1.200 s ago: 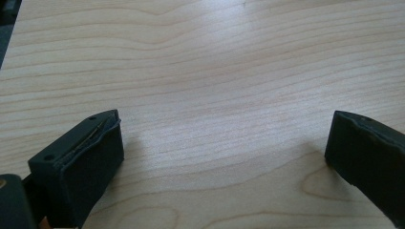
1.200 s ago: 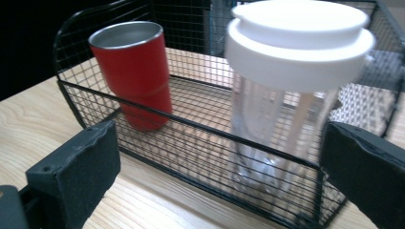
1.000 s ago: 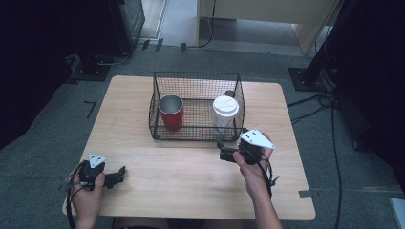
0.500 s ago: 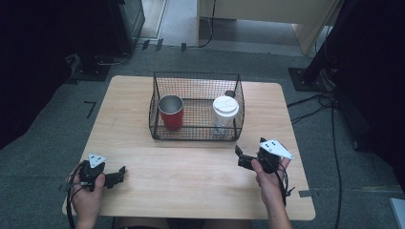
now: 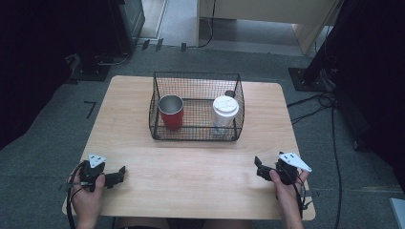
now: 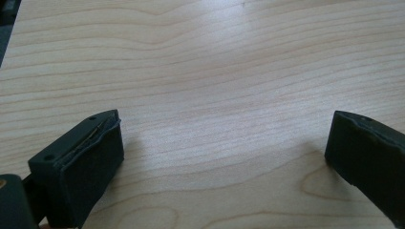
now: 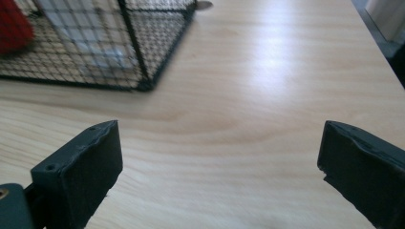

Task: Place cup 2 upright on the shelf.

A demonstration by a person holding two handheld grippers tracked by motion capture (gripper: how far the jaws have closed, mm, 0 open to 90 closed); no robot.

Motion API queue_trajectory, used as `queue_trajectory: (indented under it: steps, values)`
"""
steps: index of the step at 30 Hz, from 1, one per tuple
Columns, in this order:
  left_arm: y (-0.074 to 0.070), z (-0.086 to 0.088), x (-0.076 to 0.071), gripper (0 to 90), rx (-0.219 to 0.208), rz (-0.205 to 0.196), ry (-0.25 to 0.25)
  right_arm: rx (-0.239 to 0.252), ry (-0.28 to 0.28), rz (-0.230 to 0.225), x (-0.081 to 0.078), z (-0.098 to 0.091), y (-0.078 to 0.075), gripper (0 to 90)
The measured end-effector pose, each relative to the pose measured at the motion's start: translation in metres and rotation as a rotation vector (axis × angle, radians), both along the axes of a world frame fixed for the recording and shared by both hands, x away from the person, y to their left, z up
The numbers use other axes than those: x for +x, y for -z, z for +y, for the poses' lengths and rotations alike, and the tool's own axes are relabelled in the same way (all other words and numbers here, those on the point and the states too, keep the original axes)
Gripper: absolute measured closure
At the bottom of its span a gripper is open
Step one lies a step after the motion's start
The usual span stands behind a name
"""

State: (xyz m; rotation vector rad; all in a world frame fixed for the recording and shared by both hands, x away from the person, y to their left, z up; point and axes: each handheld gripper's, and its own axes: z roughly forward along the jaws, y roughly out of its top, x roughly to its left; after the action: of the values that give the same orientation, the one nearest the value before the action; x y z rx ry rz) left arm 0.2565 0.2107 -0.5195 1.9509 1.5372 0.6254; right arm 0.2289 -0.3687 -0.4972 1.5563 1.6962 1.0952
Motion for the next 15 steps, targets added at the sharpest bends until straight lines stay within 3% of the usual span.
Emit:
queue_trajectory:
  steps: [9, 15]
  values:
    - [0.000, 0.000, 0.000, 0.0, 0.000, 0.000, 0.000, -0.043, 0.041, 0.062, -0.013, -0.025, 0.013, 1.4]
    - [0.000, 0.000, 0.000, 0.0, 0.000, 0.000, 0.000, -0.074, 0.075, 0.129, -0.016, -0.034, 0.024, 1.4]
